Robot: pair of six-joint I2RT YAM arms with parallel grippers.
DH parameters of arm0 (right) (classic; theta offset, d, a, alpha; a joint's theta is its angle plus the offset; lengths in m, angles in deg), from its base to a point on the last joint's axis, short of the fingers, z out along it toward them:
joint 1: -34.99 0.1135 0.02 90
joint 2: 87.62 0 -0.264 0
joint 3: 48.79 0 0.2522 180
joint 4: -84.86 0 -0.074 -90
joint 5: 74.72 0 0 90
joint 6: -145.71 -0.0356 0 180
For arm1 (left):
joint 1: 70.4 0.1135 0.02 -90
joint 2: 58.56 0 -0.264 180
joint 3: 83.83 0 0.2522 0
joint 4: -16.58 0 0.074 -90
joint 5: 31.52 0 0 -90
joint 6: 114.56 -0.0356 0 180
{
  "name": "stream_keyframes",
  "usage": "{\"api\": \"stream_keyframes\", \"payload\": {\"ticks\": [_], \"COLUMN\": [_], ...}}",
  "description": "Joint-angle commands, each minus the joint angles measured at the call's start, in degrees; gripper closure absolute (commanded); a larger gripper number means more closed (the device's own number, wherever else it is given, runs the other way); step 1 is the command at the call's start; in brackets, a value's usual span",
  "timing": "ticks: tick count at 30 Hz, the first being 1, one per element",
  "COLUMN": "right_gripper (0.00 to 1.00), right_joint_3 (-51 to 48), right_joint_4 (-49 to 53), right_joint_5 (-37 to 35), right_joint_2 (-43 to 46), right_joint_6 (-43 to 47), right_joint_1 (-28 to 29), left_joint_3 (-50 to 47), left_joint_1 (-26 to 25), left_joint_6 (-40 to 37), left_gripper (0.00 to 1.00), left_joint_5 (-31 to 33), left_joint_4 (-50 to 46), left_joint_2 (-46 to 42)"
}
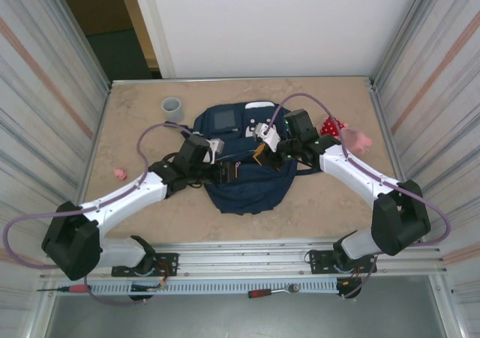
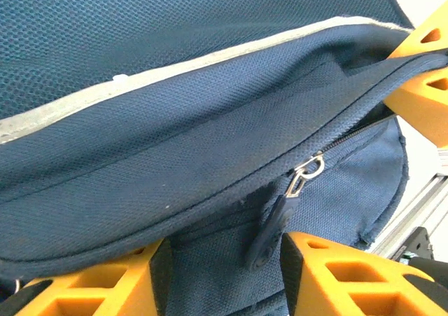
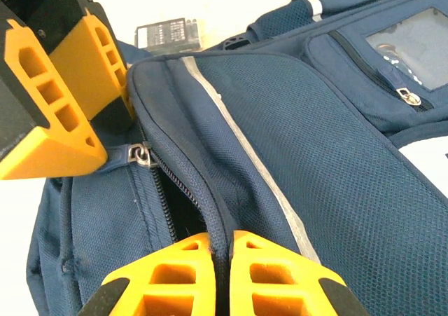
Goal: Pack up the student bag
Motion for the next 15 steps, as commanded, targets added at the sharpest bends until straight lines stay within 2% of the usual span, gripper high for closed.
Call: {"api": "stream_keyframes", "payload": {"ticks": [1,4,6,11,15], "right_gripper": [1.0,1.0,1.0,1.0,1.0], "right_joint_3": [2.6,2.7,2.7,2.2,1.5], "right_joint_4": [-1.3,-1.3,-1.2,-1.0,-0.8], "right_joint_5": [2.6,2.4,2.2,1.8,2.8], "right_joint_2": [0.1,0.2,0.4,1.3,2.5], "right_joint_6": [-0.5,-0.5,-0.5,0.1,0.4], "right_joint_1": [1.8,2.2,2.3,2.1,0.9], "left_joint_3": [4.6,6.6,7.0,7.7,7.6], "left_joint_1": [-1.7,-2.7,-2.8,-3.0,-3.0], "left_joint_6": [-3.1,-4.0,-3.8,-4.4,-6.0], "left_gripper": [0.54,0.56,0.62,0.8,0.96], "left_joint_5": [0.7,1.1,1.8,4.3,9.3], "left_joint_4": [2.9,2.1,2.1,1.1,-3.5], "left_joint_2": [2.1,4.5,5.5,6.2,5.7]}}
